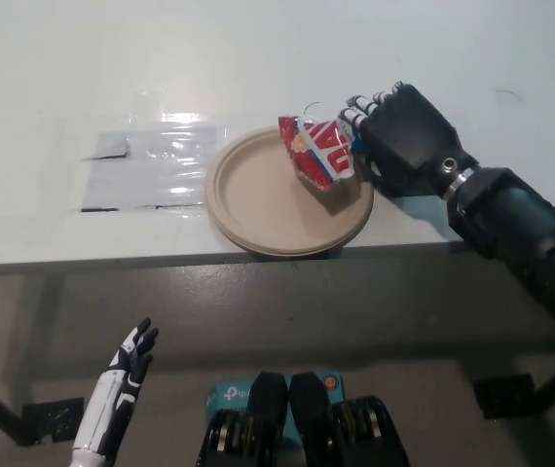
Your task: The robot picks up a small bag of sunflower seeds on the right hand side and take it to the empty plate on the left hand side then pours some sunflower seeds on to the plate.
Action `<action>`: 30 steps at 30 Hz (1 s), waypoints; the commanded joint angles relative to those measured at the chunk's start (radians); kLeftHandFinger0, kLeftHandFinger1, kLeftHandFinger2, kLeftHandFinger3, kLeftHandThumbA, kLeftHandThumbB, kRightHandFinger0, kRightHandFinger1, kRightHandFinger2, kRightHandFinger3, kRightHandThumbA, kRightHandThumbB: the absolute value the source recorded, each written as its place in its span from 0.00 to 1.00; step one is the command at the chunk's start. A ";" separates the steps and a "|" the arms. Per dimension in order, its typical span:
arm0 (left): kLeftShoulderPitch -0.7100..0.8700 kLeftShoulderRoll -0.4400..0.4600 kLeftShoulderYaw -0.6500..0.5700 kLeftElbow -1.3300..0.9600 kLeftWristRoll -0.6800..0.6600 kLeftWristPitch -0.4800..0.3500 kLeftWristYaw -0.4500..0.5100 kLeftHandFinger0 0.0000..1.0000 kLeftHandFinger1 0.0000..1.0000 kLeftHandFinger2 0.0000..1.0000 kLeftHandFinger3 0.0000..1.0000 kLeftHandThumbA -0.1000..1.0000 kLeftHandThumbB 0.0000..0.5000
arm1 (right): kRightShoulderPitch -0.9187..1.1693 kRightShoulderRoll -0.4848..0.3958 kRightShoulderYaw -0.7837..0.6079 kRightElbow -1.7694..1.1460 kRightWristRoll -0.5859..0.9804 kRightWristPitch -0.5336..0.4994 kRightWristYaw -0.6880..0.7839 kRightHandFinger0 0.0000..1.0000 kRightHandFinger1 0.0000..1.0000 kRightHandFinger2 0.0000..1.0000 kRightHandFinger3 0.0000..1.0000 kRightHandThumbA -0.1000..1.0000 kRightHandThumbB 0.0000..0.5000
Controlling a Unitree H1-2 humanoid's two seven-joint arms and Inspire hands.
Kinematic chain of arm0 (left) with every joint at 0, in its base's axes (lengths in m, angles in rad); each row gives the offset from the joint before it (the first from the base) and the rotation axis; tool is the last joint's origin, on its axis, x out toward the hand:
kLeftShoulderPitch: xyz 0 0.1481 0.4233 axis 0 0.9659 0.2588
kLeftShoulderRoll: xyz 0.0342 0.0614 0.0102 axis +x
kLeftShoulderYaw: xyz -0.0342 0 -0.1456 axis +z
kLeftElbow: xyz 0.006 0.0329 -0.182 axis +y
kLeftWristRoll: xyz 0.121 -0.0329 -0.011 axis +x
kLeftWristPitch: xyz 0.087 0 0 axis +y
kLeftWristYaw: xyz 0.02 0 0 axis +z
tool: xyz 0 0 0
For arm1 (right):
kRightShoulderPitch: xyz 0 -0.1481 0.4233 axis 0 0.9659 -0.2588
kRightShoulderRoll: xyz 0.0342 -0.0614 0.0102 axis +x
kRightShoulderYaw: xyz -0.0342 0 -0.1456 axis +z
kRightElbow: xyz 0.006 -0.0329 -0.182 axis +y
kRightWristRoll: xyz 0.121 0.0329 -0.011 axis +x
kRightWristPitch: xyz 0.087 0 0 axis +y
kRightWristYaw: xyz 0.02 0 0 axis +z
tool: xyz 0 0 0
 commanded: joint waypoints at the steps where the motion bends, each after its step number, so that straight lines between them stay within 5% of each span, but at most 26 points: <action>1: -0.015 0.010 0.003 -0.028 -0.005 -0.017 -0.010 1.00 1.00 1.00 1.00 1.00 0.33 | -0.104 -0.016 0.024 0.004 -0.053 0.060 -0.083 0.00 0.17 0.66 0.66 0.00 0.53; 9: -0.020 0.013 0.001 -0.029 0.004 -0.016 -0.010 1.00 1.00 1.00 1.00 1.00 0.34 | -0.135 -0.018 0.053 0.011 -0.083 0.068 -0.129 0.00 0.08 0.61 0.51 0.00 0.65; 15: -0.021 0.013 0.001 -0.030 0.004 -0.013 -0.011 1.00 1.00 1.00 1.00 1.00 0.36 | -0.147 -0.018 0.084 0.022 -0.110 0.078 -0.143 0.00 0.00 0.57 0.42 0.00 0.64; 18: -0.023 0.013 0.000 -0.028 0.008 -0.016 -0.009 1.00 1.00 1.00 1.00 1.00 0.36 | -0.150 -0.018 0.082 0.021 -0.110 0.081 -0.160 0.00 0.00 0.48 0.34 0.00 0.67; 30: -0.030 0.015 0.001 -0.030 0.007 -0.016 -0.011 1.00 1.00 1.00 1.00 1.00 0.35 | -0.160 -0.022 0.133 0.021 -0.160 0.092 -0.170 0.00 0.00 0.42 0.23 0.00 0.66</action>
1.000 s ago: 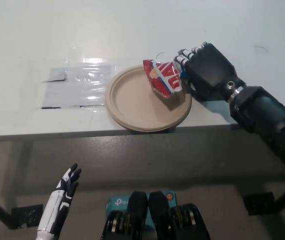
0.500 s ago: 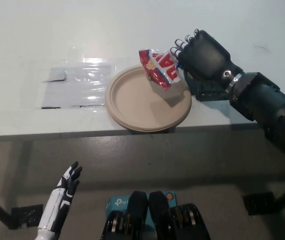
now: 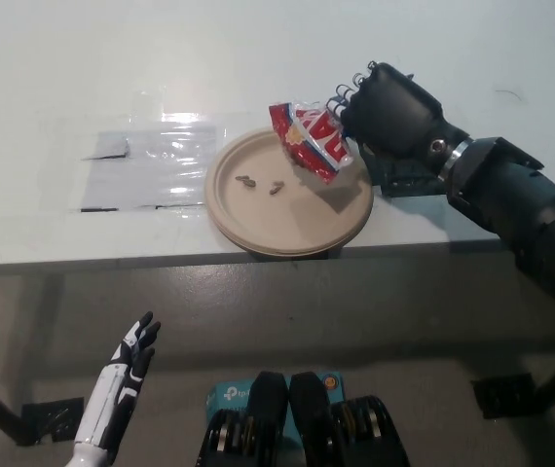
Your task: The robot picks up a small bag of sunflower seeds on the right hand side and take it to the empty plate on the left hand side then pours some sunflower seeds on to the plate.
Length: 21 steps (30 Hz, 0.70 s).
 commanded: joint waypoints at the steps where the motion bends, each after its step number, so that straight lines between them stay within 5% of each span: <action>1: -0.016 0.015 0.002 -0.031 0.005 -0.012 -0.008 1.00 1.00 1.00 1.00 1.00 0.36 | -0.090 -0.020 0.012 0.003 -0.030 0.040 -0.073 0.00 0.00 0.42 0.22 0.00 0.65; 8: -0.016 0.015 0.003 -0.035 -0.001 -0.007 -0.012 1.00 1.00 1.00 1.00 1.00 0.32 | -0.076 -0.022 0.025 0.001 -0.045 0.068 -0.081 0.00 0.00 0.33 0.16 0.00 0.64; 21: -0.018 0.014 0.003 -0.031 0.008 -0.014 -0.005 1.00 1.00 1.00 1.00 1.00 0.32 | -0.042 -0.025 -0.019 0.004 -0.008 0.080 -0.065 0.00 0.00 0.43 0.16 0.00 0.54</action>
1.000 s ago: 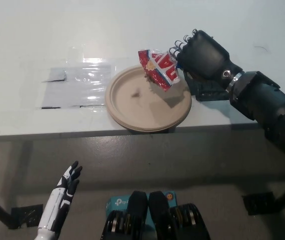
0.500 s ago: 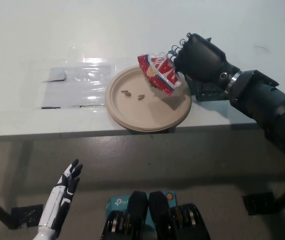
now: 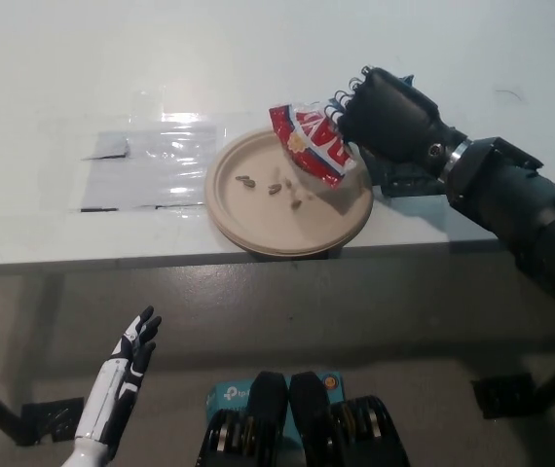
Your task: The robot picks up a small bag of sunflower seeds on the right hand side and take it to the empty plate on the left hand side then pours some sunflower seeds on to the plate.
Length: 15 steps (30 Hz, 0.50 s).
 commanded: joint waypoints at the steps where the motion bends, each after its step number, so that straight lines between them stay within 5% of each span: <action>1: -0.007 0.015 0.002 -0.032 0.008 -0.012 -0.007 1.00 1.00 1.00 1.00 1.00 0.31 | -0.034 -0.023 -0.081 -0.002 0.076 0.015 -0.004 0.00 0.02 0.48 0.16 0.00 0.53; 4: -0.009 0.016 0.003 -0.028 0.012 -0.016 -0.004 1.00 1.00 1.00 1.00 1.00 0.32 | -0.015 -0.013 -0.198 -0.007 0.178 -0.056 0.071 0.00 0.13 0.63 0.12 0.00 0.48; 5: -0.008 0.015 0.003 -0.029 0.011 -0.013 -0.004 1.00 1.00 1.00 1.00 1.00 0.33 | -0.008 -0.013 -0.224 -0.005 0.186 -0.069 0.045 0.00 0.18 0.65 0.09 0.00 0.53; 8: -0.007 0.016 0.003 -0.028 0.009 -0.015 -0.005 1.00 1.00 1.00 1.00 1.00 0.33 | 0.012 -0.008 -0.313 -0.002 0.233 -0.116 0.062 0.00 0.26 0.70 0.08 0.00 0.46; 10: -0.006 0.014 0.005 -0.027 0.007 -0.017 -0.003 1.00 1.00 1.00 1.00 1.00 0.32 | 0.023 -0.005 -0.354 0.000 0.255 -0.130 0.067 0.00 0.20 0.72 0.10 0.00 0.41; 12: -0.002 0.014 0.005 -0.032 0.011 -0.013 -0.002 1.00 1.00 1.00 1.00 1.00 0.31 | 0.041 -0.004 -0.411 0.000 0.296 -0.169 0.065 0.00 0.10 0.71 0.15 0.00 0.38; 14: -0.002 0.013 0.005 -0.029 0.011 -0.015 -0.001 1.00 1.00 1.00 1.00 1.00 0.31 | 0.046 -0.004 -0.435 0.002 0.300 -0.175 0.069 0.00 0.13 0.73 0.22 0.00 0.35; 15: -0.002 0.013 0.006 -0.027 0.006 -0.015 -0.002 1.00 1.00 1.00 1.00 1.00 0.33 | 0.050 -0.003 -0.450 0.002 0.307 -0.179 0.072 0.00 0.17 0.74 0.34 0.00 0.34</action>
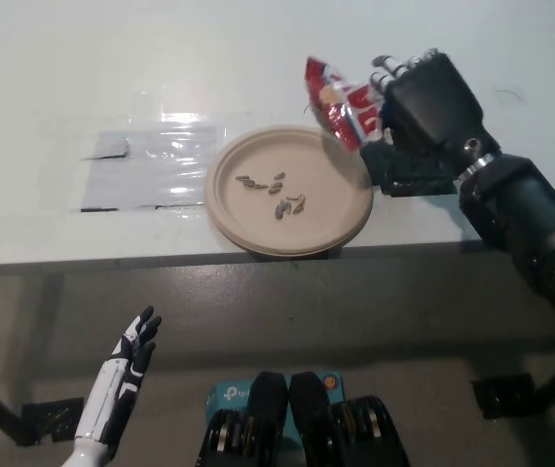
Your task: The robot picks up a small bag of sunflower seeds on the right hand side and take it to the empty plate on the left hand side then pours some sunflower seeds on to the plate.
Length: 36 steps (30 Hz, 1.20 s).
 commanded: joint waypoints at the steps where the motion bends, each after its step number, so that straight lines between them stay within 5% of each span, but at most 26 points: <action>1: -0.002 0.011 0.006 -0.025 0.000 -0.015 -0.003 1.00 1.00 1.00 1.00 1.00 0.33 | -0.025 -0.009 -0.074 -0.001 0.116 -0.075 0.015 0.00 0.20 0.75 0.42 0.00 0.33; 5: 0.002 0.012 0.009 -0.024 0.002 -0.020 0.001 1.00 1.00 1.00 1.00 1.00 0.33 | -0.017 -0.009 -0.112 0.002 0.143 -0.092 0.033 0.00 0.27 0.76 0.57 0.00 0.26; 13: 0.015 0.015 0.020 -0.033 0.002 -0.021 0.007 1.00 1.00 1.00 1.00 1.00 0.31 | -0.004 -0.021 -0.098 0.013 0.132 -0.080 0.025 0.00 0.26 0.74 0.57 0.00 0.25; 23: 0.018 0.013 0.021 -0.027 0.007 -0.023 0.008 1.00 1.00 1.00 1.00 1.00 0.31 | 0.010 -0.038 -0.089 0.018 0.141 -0.068 0.067 0.00 0.30 0.79 0.63 0.00 0.40; 24: 0.018 0.013 0.021 -0.027 0.007 -0.024 0.008 1.00 1.00 1.00 1.00 1.00 0.30 | 0.009 -0.034 -0.099 0.017 0.154 -0.046 0.120 0.05 0.39 0.82 0.67 0.08 0.40; 25: 0.018 0.013 0.021 -0.025 0.006 -0.027 0.008 1.00 1.00 1.00 1.00 1.00 0.30 | 0.007 -0.027 -0.115 0.011 0.175 -0.015 0.206 0.29 0.64 0.95 0.86 0.36 0.55; 26: 0.016 0.012 0.022 -0.022 0.005 -0.028 0.009 1.00 1.00 1.00 1.00 1.00 0.30 | 0.006 -0.023 -0.142 -0.002 0.209 -0.014 0.291 0.59 0.99 1.00 1.00 0.51 0.78; 28: 0.013 0.010 0.023 -0.019 0.002 -0.032 0.009 1.00 1.00 1.00 1.00 1.00 0.29 | -0.003 -0.022 -0.177 -0.025 0.266 -0.012 0.507 1.00 1.00 1.00 1.00 0.65 1.00; 29: 0.012 0.010 0.023 -0.018 0.003 -0.031 0.010 1.00 1.00 1.00 1.00 1.00 0.29 | -0.005 -0.025 -0.197 -0.050 0.303 -0.002 0.641 1.00 1.00 1.00 1.00 0.67 1.00; 36: 0.016 0.009 0.027 -0.022 0.000 -0.022 0.012 1.00 1.00 1.00 1.00 1.00 0.31 | 0.031 -0.045 -0.234 -0.173 0.375 0.008 0.872 1.00 1.00 1.00 1.00 0.70 1.00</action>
